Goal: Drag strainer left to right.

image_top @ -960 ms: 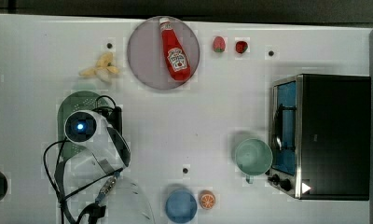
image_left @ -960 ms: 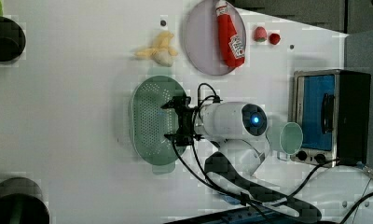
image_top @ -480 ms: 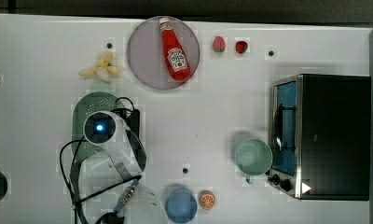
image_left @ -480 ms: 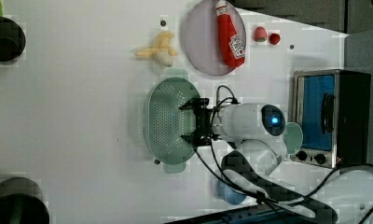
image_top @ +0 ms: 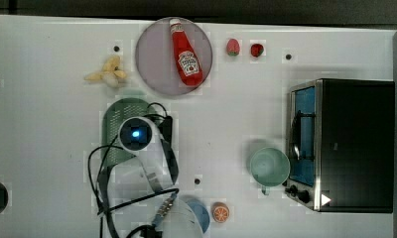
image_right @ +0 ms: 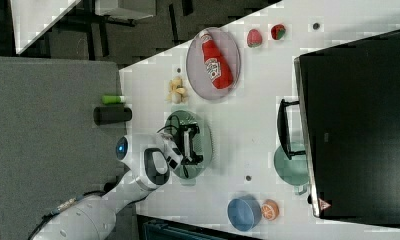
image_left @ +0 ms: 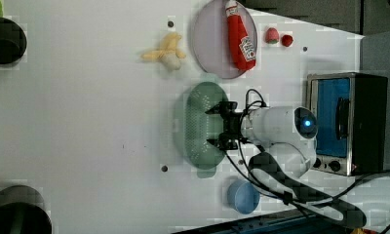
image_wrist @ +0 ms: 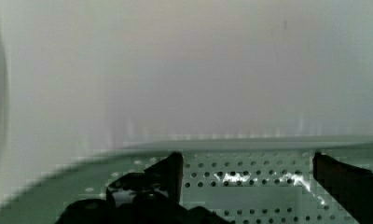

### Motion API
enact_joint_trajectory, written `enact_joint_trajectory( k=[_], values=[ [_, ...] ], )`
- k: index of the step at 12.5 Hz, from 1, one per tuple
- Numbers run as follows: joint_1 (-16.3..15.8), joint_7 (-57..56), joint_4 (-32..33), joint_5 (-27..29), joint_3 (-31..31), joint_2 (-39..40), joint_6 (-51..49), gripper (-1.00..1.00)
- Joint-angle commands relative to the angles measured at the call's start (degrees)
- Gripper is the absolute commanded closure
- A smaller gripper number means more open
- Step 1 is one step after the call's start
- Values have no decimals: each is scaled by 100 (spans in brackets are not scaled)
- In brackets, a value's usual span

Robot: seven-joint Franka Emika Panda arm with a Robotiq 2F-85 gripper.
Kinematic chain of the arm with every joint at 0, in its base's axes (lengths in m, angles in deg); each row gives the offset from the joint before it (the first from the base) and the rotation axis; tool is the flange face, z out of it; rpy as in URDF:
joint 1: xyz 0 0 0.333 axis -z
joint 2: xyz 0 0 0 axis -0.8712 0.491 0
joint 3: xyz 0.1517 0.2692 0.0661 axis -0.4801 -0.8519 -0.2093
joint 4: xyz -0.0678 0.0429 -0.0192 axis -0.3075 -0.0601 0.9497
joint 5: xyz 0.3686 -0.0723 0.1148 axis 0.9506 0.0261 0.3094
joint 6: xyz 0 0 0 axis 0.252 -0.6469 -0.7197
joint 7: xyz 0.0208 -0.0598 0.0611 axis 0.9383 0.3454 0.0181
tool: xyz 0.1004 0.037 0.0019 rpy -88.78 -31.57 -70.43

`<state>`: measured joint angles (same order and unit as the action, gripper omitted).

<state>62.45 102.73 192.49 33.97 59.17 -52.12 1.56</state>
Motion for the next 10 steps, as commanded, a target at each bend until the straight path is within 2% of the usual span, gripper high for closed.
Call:
enact_joint_trajectory(
  k=[1,10],
  values=[
    [381,-586,207,2,240,-320,-8,-100],
    [659,-2138,250,2,1383,-412,91,-100]
  ],
)
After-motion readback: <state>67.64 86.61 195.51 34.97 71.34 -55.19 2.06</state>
